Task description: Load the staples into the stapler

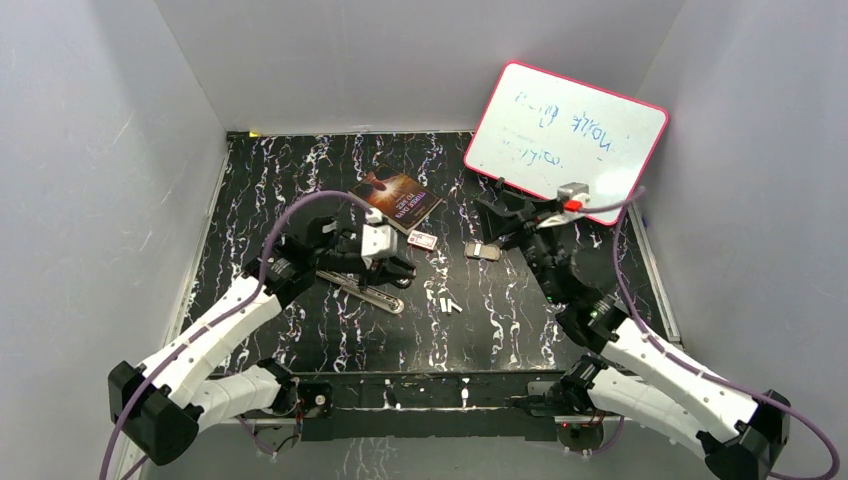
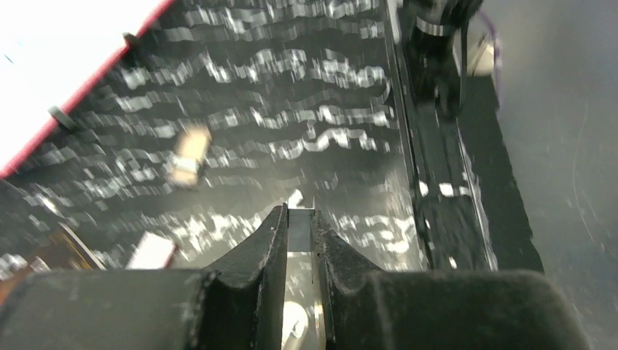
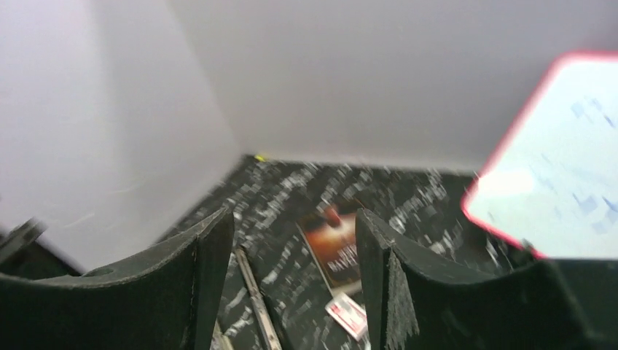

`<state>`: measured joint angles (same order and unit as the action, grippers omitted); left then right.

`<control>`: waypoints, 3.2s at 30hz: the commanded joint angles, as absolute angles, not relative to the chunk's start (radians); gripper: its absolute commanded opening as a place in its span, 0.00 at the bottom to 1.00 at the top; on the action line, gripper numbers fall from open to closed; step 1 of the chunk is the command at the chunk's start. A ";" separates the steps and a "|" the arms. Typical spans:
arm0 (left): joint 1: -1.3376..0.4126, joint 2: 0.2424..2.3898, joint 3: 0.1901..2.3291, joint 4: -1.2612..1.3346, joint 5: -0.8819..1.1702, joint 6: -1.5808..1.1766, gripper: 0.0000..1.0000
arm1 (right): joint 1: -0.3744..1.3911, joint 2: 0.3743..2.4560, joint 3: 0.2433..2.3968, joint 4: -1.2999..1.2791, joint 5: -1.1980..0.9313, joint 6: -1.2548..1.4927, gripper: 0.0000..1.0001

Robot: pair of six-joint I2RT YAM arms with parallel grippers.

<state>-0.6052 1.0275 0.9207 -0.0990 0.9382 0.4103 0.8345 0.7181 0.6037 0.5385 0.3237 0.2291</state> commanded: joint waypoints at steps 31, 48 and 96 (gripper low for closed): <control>-0.968 1.553 0.974 -0.678 0.220 0.700 0.00 | 0.833 0.761 0.635 0.147 0.734 0.538 0.70; -0.978 1.542 0.952 -0.663 0.256 0.703 0.22 | 0.833 0.775 0.610 0.136 0.691 0.536 0.70; -0.699 1.162 0.895 -0.192 0.224 0.218 0.46 | 0.907 1.471 0.777 -0.280 0.154 0.290 0.56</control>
<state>-0.7033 1.1725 0.8909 -0.1879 0.2333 0.2066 0.8986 1.4391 0.7231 -0.2680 0.1120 0.3534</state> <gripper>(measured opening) 0.465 0.586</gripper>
